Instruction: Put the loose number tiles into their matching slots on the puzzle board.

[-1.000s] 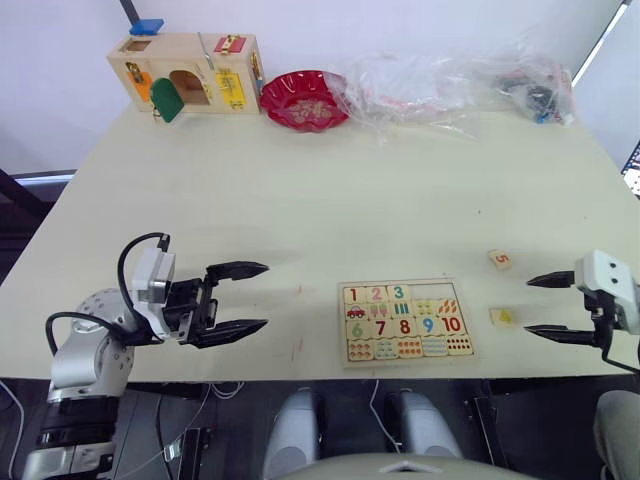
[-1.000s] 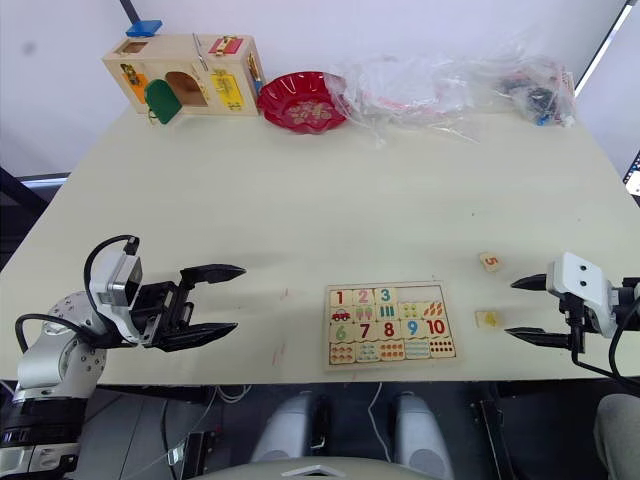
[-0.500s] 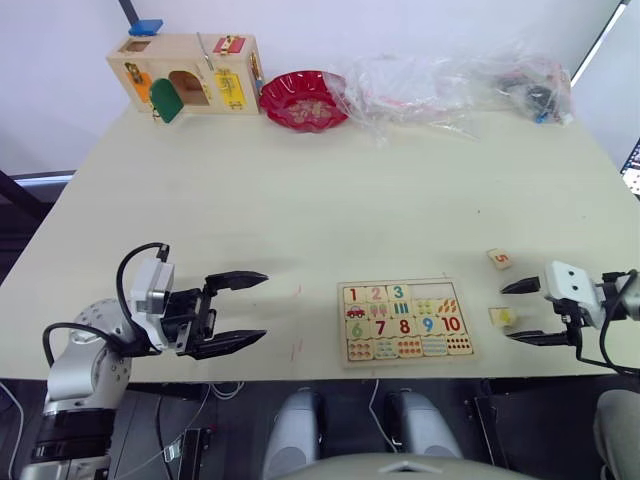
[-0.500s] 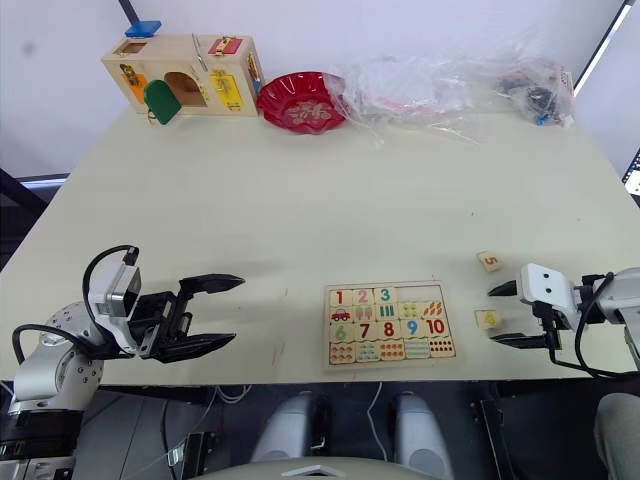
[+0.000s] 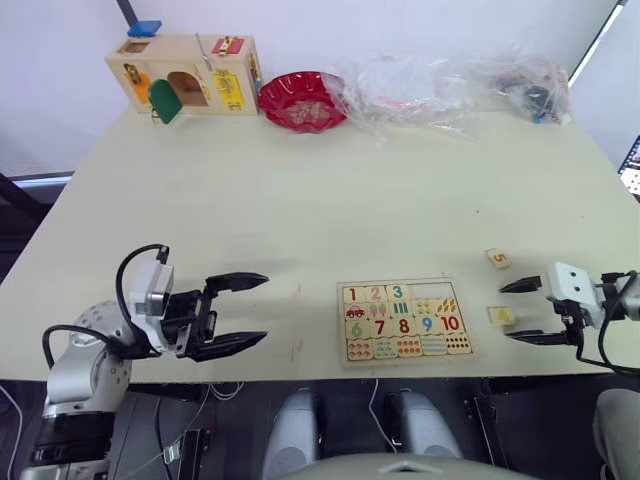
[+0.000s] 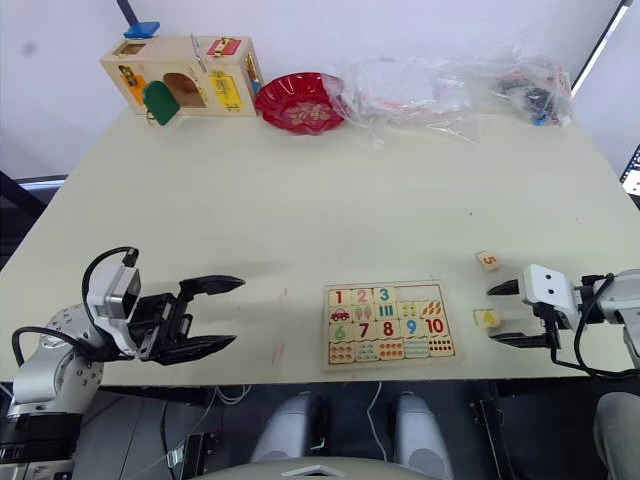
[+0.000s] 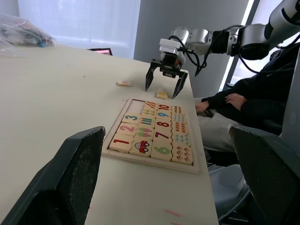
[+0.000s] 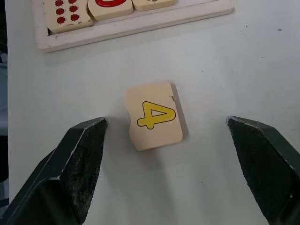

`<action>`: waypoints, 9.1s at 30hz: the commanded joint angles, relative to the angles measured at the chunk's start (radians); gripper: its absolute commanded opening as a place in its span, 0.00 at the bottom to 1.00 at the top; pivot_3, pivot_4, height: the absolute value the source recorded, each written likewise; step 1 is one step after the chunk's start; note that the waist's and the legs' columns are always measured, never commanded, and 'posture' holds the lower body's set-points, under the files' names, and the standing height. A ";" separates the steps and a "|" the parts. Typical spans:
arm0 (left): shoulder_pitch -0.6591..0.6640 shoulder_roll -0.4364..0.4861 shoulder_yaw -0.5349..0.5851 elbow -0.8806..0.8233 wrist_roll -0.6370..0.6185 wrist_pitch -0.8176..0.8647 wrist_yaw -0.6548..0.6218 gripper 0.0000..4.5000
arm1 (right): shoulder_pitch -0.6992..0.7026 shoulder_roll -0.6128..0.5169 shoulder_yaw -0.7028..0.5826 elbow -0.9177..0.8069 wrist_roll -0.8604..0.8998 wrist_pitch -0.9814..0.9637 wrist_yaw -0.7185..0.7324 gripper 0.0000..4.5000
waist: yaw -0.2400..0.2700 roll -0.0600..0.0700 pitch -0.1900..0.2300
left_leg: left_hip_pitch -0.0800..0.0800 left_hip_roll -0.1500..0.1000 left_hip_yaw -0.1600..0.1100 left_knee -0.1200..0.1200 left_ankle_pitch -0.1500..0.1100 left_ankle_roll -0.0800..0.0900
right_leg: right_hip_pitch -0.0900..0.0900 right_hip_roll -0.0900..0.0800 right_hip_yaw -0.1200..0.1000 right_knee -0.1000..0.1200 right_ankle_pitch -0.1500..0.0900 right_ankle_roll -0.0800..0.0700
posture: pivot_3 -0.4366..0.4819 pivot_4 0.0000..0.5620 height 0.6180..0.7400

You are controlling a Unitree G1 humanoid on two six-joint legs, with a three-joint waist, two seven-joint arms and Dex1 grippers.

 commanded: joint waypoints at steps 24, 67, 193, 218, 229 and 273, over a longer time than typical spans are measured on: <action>0.008 0.004 0.031 -0.032 -0.025 -0.004 0.006 1.00 | 0.046 -0.017 -0.021 -0.005 0.003 -0.025 -0.029 0.67 | 0.001 0.000 0.000 | 0.000 0.000 0.000 0.000 0.000 0.000 | 0.000 0.000 0.000 0.000 0.000 0.000 | 0.48 0.27 1.00; 0.023 -0.001 0.027 -0.032 -0.028 -0.008 0.002 1.00 | 0.070 -0.027 -0.030 -0.053 0.016 0.019 -0.038 0.67 | 0.003 0.000 0.000 | 0.000 0.000 0.000 0.000 0.000 0.000 | 0.001 0.000 0.000 0.000 0.000 0.000 | 0.48 0.27 1.00; 0.201 -0.046 0.111 -0.188 -0.060 -0.005 0.115 1.00 | -0.729 0.055 0.797 -0.816 -0.061 1.400 -0.398 0.29 | -0.005 0.006 0.003 | -0.017 -0.001 0.002 0.004 0.000 0.001 | -0.020 -0.010 -0.009 0.008 0.001 0.000 | 0.48 0.27 1.00; 0.194 -0.052 0.101 -0.186 -0.051 -0.007 0.117 1.00 | -0.723 0.049 0.798 -0.822 -0.063 1.394 -0.388 0.29 | -0.005 0.006 0.003 | -0.017 -0.001 0.002 0.004 0.000 0.001 | -0.020 -0.010 -0.009 0.008 0.001 -0.001 | 0.48 0.27 1.00; 0.191 -0.054 0.100 -0.183 -0.048 -0.008 0.116 1.00 | -0.719 0.050 0.794 -0.827 -0.062 1.391 -0.384 0.29 | -0.005 0.006 0.003 | -0.017 -0.001 0.002 0.004 0.000 0.001 | -0.020 -0.010 -0.009 0.008 0.001 -0.001 | 0.48 0.27 1.00; 0.173 -0.062 0.089 -0.145 -0.037 -0.024 0.096 1.00 | -0.718 0.054 0.774 -0.832 -0.055 1.400 -0.395 0.29 | -0.005 0.006 0.003 | -0.017 -0.001 0.002 0.004 0.000 0.001 | -0.020 -0.010 -0.010 0.009 0.001 -0.001 | 0.48 0.27 1.00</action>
